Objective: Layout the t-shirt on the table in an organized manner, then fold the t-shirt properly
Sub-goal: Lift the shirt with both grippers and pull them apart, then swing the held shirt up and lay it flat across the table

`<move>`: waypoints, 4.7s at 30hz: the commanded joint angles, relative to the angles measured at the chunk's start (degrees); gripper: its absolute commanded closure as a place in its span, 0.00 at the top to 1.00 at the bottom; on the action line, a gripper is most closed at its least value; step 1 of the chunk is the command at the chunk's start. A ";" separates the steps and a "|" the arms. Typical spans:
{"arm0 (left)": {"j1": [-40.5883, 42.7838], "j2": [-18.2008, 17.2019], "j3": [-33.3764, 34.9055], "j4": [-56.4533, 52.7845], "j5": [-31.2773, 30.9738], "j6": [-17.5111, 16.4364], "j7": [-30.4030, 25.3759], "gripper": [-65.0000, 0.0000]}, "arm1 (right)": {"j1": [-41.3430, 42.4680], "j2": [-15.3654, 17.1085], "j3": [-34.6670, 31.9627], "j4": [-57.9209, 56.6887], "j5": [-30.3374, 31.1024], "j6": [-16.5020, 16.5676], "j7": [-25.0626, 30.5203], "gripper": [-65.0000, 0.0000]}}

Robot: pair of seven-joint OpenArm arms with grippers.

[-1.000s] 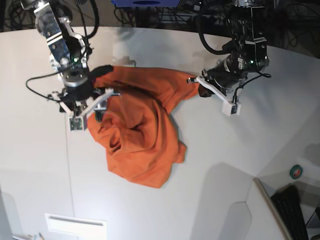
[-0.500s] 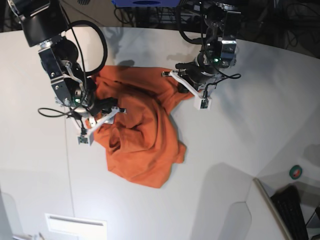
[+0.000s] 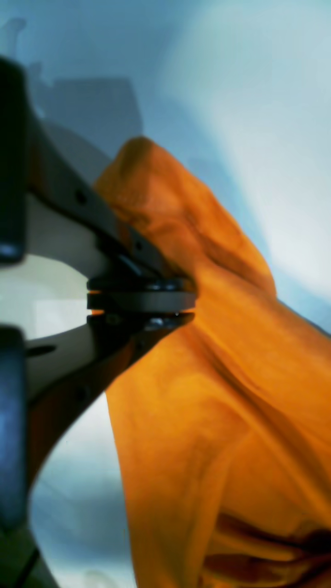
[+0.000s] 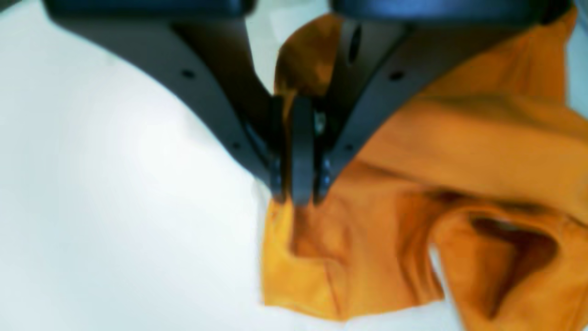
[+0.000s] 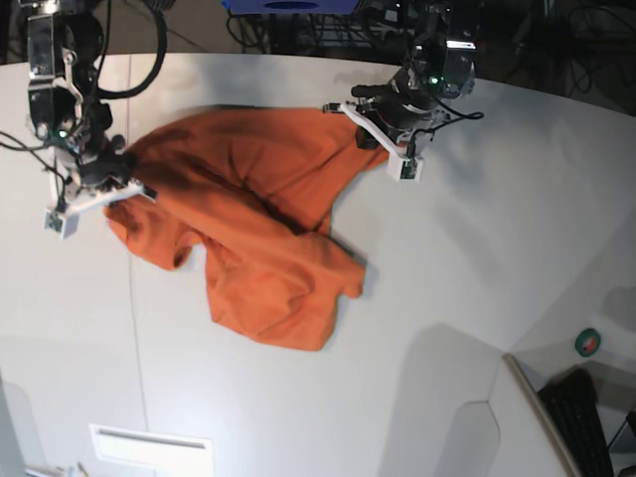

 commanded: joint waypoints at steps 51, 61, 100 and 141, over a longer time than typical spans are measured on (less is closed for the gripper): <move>-4.31 -7.97 5.80 0.84 -29.71 0.36 10.57 0.00 | -2.06 -4.18 7.35 3.19 -0.30 0.08 13.91 0.00; -36.23 -7.79 1.31 -10.50 -29.62 0.63 14.35 0.00 | 19.74 -3.83 2.60 -10.35 -0.38 0.08 13.91 0.00; -14.78 -6.74 1.75 -7.78 -21.01 5.55 1.43 0.00 | 2.25 -4.09 -0.30 -20.28 -0.47 0.08 31.93 0.00; -3.52 -6.83 1.14 2.60 -21.01 5.55 1.52 0.00 | 9.45 -3.91 1.37 -17.12 -20.08 -13.19 4.94 0.47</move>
